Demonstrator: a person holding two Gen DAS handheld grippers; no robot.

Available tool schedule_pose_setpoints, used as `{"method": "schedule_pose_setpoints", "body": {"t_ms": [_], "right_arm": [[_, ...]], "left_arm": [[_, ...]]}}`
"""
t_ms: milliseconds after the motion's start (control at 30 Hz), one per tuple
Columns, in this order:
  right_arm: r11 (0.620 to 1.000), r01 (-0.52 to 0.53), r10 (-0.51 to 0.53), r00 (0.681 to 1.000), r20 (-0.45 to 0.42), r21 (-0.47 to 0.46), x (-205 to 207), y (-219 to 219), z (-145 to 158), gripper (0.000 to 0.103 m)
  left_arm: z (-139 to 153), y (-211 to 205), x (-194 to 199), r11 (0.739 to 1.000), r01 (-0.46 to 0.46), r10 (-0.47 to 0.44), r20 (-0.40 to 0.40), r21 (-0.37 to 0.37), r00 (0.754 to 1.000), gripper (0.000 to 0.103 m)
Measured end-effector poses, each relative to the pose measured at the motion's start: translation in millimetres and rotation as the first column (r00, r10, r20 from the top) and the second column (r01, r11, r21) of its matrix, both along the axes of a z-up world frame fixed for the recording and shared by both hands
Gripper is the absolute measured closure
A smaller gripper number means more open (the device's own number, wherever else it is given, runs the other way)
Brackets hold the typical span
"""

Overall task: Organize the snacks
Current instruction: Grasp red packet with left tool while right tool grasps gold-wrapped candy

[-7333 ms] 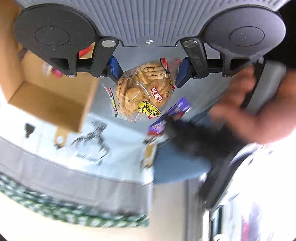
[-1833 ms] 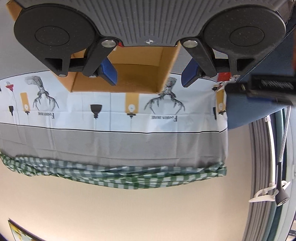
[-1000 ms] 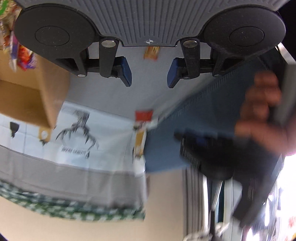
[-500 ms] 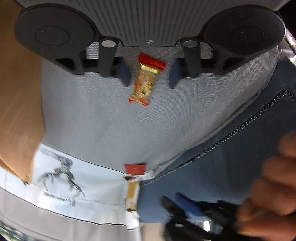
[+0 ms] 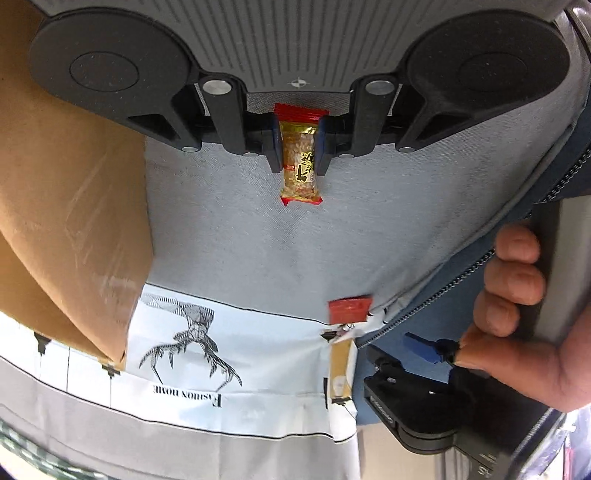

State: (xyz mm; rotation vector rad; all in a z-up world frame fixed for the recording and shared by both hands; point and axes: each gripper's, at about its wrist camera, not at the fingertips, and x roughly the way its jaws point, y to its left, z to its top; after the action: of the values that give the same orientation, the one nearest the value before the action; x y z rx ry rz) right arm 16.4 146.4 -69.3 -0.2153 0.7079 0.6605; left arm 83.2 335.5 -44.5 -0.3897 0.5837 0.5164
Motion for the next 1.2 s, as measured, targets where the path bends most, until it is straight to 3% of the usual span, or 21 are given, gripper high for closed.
{"method": "schedule_pose_setpoints", "body": {"t_ms": [67, 233, 567, 800, 933, 1200], "right_arm": [[1.000, 0.008, -0.008, 1.000, -0.001, 0.000, 1.4, 1.1, -2.0, 0.084], [1.000, 0.027, -0.027, 1.000, -0.013, -0.004, 8.6, 2.4, -3.9, 0.084], [0.999, 0.028, -0.029, 0.999, -0.030, -0.043, 10.4, -0.6, -4.6, 0.081], [0.999, 0.017, -0.018, 0.999, -0.033, -0.042, 12.2, -0.7, -4.3, 0.081], [0.999, 0.013, -0.014, 1.000, -0.025, -0.039, 11.1, -1.7, -4.9, 0.082], [1.000, 0.000, 0.000, 1.000, -0.003, -0.032, 6.3, -1.9, -5.5, 0.084]], "left_arm": [[-4.2, -2.9, 8.8, 1.000, 0.010, -0.010, -0.004, 0.005, 1.000, 0.034], [-16.0, -1.8, 31.4, 0.999, -0.031, 0.031, -0.005, -0.016, 1.000, 0.022], [-54.0, 18.2, 78.3, 0.992, -0.126, 0.126, -0.123, 0.007, 0.984, 0.021], [-68.3, 22.6, 89.2, 0.991, -0.128, 0.132, -0.168, 0.033, 0.977, 0.024], [-66.5, 19.5, 91.3, 0.992, -0.108, 0.118, -0.163, 0.066, 0.980, 0.046], [-51.7, 18.8, 85.3, 0.991, -0.116, 0.124, -0.145, 0.068, 0.982, 0.052]]}}
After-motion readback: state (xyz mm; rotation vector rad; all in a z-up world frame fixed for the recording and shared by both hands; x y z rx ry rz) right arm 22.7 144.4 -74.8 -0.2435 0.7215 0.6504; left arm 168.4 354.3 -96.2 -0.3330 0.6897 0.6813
